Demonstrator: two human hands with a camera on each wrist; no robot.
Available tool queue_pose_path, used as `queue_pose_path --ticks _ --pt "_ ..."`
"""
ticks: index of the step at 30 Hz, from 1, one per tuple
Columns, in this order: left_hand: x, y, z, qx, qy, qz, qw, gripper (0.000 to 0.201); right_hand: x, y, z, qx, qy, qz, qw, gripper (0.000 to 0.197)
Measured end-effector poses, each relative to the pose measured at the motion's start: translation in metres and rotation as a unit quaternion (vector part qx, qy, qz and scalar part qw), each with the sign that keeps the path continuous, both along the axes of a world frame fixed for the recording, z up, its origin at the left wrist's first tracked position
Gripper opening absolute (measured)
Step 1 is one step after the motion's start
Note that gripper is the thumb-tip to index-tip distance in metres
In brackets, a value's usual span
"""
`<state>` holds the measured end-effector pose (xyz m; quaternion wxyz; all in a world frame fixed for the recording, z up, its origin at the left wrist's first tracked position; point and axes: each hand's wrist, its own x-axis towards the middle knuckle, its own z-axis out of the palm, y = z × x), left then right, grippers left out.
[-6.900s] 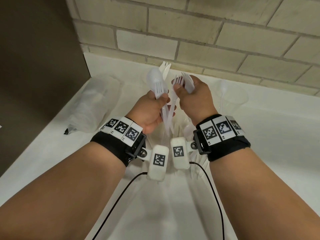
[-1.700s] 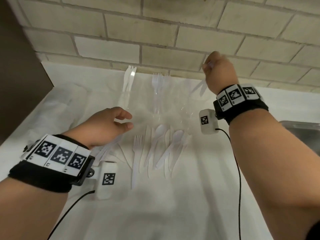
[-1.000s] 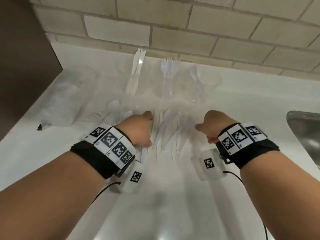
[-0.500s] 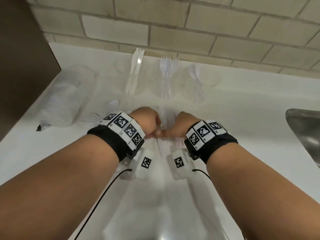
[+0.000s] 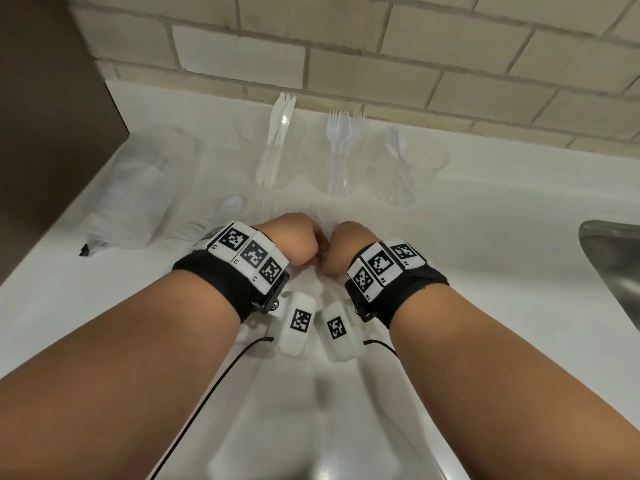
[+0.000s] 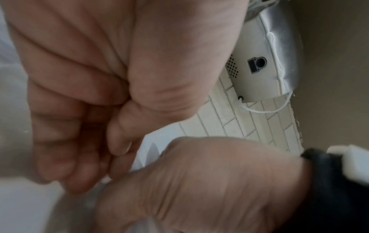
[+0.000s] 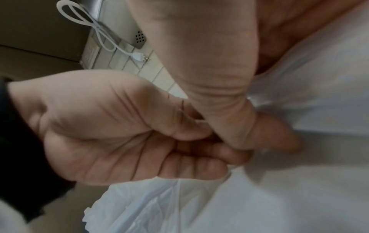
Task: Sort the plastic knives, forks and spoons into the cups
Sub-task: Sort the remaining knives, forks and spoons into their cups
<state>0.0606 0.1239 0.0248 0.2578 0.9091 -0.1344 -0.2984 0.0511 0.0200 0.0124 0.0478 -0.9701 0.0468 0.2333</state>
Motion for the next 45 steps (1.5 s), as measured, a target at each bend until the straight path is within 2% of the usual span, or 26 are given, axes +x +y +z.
queue_pose_path --ticks 2,4,9,11,13,14,15,16,17,18,20,21,22,23,24,25,29,30,33,35,39,43,45 --pt "-0.001 0.002 -0.003 -0.075 0.047 0.058 0.994 0.030 0.000 -0.001 -0.001 0.013 -0.011 -0.026 1.000 0.018" --pt "-0.004 0.003 -0.003 -0.136 0.087 0.113 0.980 0.032 0.002 -0.002 -0.002 0.022 -0.017 -0.048 0.998 0.021" --pt "-0.010 0.005 -0.001 -0.209 0.180 0.174 0.945 0.030 0.001 -0.002 -0.001 0.039 -0.015 -0.080 0.996 0.027" --pt "-0.012 0.007 0.000 -0.235 0.180 0.181 0.938 0.033 0.000 -0.003 -0.001 0.043 -0.019 -0.079 0.996 0.020" --pt "-0.014 0.012 0.001 -0.258 0.136 0.192 0.937 0.033 -0.001 -0.010 0.004 0.072 -0.034 -0.083 0.993 0.014" --pt "-0.013 0.015 0.002 -0.284 0.103 0.216 0.929 0.031 0.001 -0.016 0.008 0.102 -0.049 -0.088 0.990 0.015" --pt "-0.012 0.019 0.004 -0.323 0.077 0.257 0.908 0.028 0.002 -0.022 0.013 0.151 -0.076 -0.096 0.981 0.019" --pt "-0.009 0.022 0.004 -0.365 0.057 0.303 0.879 0.026 0.004 -0.027 0.021 0.221 -0.113 -0.115 0.962 0.025" --pt "-0.008 0.026 0.004 -0.401 0.045 0.343 0.848 0.023 0.003 -0.031 0.030 0.312 -0.151 -0.141 0.927 0.028" --pt "-0.008 0.035 0.007 -0.434 0.040 0.378 0.817 0.019 0.004 -0.024 0.041 0.411 -0.181 -0.157 0.879 0.025" --pt "-0.009 0.035 0.005 -0.483 0.111 0.403 0.769 0.008 0.001 -0.022 0.056 0.611 -0.200 -0.181 0.744 0.008" --pt "-0.009 0.034 0.002 -0.496 0.161 0.402 0.753 0.012 0.001 -0.019 0.061 0.691 -0.190 -0.182 0.674 0.002" --pt "-0.009 0.033 0.000 -0.505 0.211 0.392 0.739 0.023 0.000 -0.016 0.065 0.746 -0.178 -0.181 0.615 0.008" --pt "-0.007 0.032 -0.003 -0.512 0.255 0.377 0.729 0.035 -0.001 -0.012 0.069 0.780 -0.170 -0.171 0.578 0.011" --pt "-0.006 0.032 -0.003 -0.522 0.290 0.361 0.717 0.044 0.000 -0.008 0.071 0.798 -0.173 -0.157 0.556 0.011" --pt "-0.004 0.033 -0.004 -0.529 0.318 0.350 0.705 0.049 0.000 -0.002 0.074 0.804 -0.180 -0.146 0.548 0.011" --pt "-0.002 0.040 0.000 -0.573 0.415 0.291 0.643 0.052 -0.002 0.014 0.076 0.792 -0.203 -0.121 0.563 0.019" --pt "-0.003 0.042 0.002 -0.590 0.423 0.278 0.629 0.050 -0.003 0.016 0.074 0.784 -0.208 -0.115 0.574 0.023" --pt "-0.003 0.042 0.004 -0.645 0.383 0.261 0.607 0.041 -0.007 0.019 0.064 0.756 -0.212 -0.099 0.611 0.030" --pt "-0.006 0.043 0.006 -0.665 0.358 0.254 0.604 0.041 -0.011 0.019 0.059 0.742 -0.190 -0.115 0.632 0.033" --pt "-0.009 0.046 0.006 -0.625 0.364 0.258 0.641 0.042 -0.012 0.018 0.058 0.739 -0.179 -0.111 0.639 0.033" --pt "-0.009 0.044 0.012 -0.653 0.369 0.275 0.602 0.054 -0.012 0.020 0.053 0.715 -0.167 -0.119 0.668 0.028" --pt "-0.007 0.043 0.016 -0.656 0.364 0.280 0.599 0.050 -0.012 0.021 0.048 0.703 -0.158 -0.141 0.679 0.028"
